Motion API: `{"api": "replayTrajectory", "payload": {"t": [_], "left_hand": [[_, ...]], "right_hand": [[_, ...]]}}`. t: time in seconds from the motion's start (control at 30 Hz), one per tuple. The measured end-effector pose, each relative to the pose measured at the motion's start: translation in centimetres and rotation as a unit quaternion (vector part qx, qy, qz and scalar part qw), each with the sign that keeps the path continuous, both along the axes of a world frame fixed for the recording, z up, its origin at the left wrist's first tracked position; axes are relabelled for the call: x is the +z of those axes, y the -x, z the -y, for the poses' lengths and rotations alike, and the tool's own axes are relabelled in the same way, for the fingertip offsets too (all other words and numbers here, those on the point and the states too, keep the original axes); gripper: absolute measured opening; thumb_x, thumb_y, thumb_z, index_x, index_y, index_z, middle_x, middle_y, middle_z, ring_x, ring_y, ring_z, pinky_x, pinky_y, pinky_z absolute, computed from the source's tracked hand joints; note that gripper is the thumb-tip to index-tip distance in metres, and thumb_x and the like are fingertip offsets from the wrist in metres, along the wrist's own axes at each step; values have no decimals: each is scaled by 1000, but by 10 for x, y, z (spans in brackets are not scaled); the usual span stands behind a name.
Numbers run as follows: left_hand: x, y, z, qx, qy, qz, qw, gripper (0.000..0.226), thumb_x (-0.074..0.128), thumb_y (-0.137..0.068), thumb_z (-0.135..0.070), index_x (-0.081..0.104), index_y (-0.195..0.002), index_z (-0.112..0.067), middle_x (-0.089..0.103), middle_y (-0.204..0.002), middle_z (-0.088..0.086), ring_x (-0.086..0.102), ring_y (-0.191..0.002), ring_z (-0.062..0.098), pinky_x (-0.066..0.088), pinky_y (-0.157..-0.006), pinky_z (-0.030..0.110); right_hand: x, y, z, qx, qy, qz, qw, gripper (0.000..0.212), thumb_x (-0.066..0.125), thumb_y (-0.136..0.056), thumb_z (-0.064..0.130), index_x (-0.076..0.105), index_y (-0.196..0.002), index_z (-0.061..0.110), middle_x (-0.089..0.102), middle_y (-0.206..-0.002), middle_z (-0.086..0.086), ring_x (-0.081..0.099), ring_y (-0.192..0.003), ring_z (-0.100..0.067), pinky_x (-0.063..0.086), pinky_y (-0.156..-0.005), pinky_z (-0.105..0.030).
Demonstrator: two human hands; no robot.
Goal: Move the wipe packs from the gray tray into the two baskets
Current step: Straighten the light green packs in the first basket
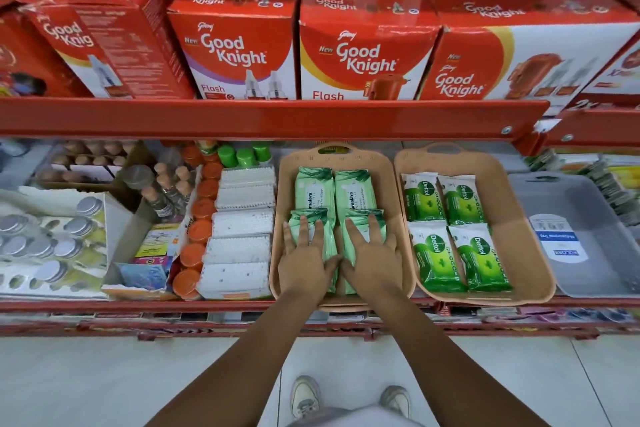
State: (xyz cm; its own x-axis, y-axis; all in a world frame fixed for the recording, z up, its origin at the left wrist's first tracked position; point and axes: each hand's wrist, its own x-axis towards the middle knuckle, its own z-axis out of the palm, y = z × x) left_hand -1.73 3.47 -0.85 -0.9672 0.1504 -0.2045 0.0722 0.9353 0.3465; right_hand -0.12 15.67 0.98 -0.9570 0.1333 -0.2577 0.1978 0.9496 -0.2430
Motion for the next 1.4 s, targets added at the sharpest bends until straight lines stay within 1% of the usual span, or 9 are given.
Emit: {"api": "replayTrajectory", "payload": {"t": [0.23,0.37,0.47,0.57,0.73,0.97,1.2,1.33,1.4], "left_hand": [[19,9,-3,10,9,26,1000,69,59,-84,-41,26,-143,-25,8,-159,8,5,-143,40,45,-96,45],[26,11,-4,-8,45,58,997,60,54,-84,-46,36,-136,-21,22,-155,10,11,-142,41,41,-100,49],[26,9,-8,-48,122,40,991,55,35,-94,-43,30,-142,-15,21,-155,11,8,-144,32,20,-115,48],[23,13,-10,-64,98,-28,993,51,23,-99,-31,22,-144,-9,15,-157,12,0,-145,23,-2,-118,41],[4,18,-2,-79,41,6,996,54,14,-101,-33,2,-149,-12,1,-159,4,-4,-145,15,-2,-118,32],[-11,7,1,-73,44,24,996,55,13,-101,-35,3,-148,-11,4,-159,4,-1,-145,14,-1,-118,29],[-26,7,-6,-48,49,-19,997,54,11,-100,-34,-3,-148,-12,-3,-159,1,-7,-144,12,-8,-116,27],[-28,7,-7,-37,48,-44,997,57,5,-97,-35,-1,-148,-11,-1,-159,2,-4,-145,12,-8,-115,26],[-25,10,-7,-31,42,-50,997,56,7,-98,-34,1,-148,-10,1,-159,4,-3,-145,13,-6,-116,27]], "right_hand": [[15,3,-10,33,18,62,997,75,56,-84,44,17,-148,40,9,-161,-4,20,-138,-45,38,-104,-47],[18,4,-10,41,28,109,993,72,53,-86,43,18,-148,38,9,-161,-5,21,-138,-44,37,-105,-46],[15,4,-8,71,-18,86,994,60,33,-95,49,14,-150,32,4,-162,-7,2,-146,-38,11,-118,-48],[5,6,-9,106,-11,25,994,57,22,-100,39,10,-152,20,-2,-162,-5,-10,-148,-23,-5,-120,-39],[-4,11,-14,113,19,35,993,57,19,-101,36,7,-151,11,5,-162,-5,1,-149,-19,1,-120,-34],[-19,4,-18,102,52,64,991,57,17,-101,38,11,-151,9,10,-161,-8,7,-149,-20,5,-120,-33],[-32,12,-18,115,41,25,992,57,15,-101,36,6,-151,11,5,-162,-5,1,-149,-18,0,-120,-32],[-34,12,-16,118,41,-3,992,77,-12,-88,51,5,-151,12,5,-162,-4,1,-149,-16,-3,-118,-29],[-33,16,-18,111,47,-31,992,74,-9,-89,49,8,-151,11,6,-162,-5,2,-149,-16,-3,-117,-28]]}}
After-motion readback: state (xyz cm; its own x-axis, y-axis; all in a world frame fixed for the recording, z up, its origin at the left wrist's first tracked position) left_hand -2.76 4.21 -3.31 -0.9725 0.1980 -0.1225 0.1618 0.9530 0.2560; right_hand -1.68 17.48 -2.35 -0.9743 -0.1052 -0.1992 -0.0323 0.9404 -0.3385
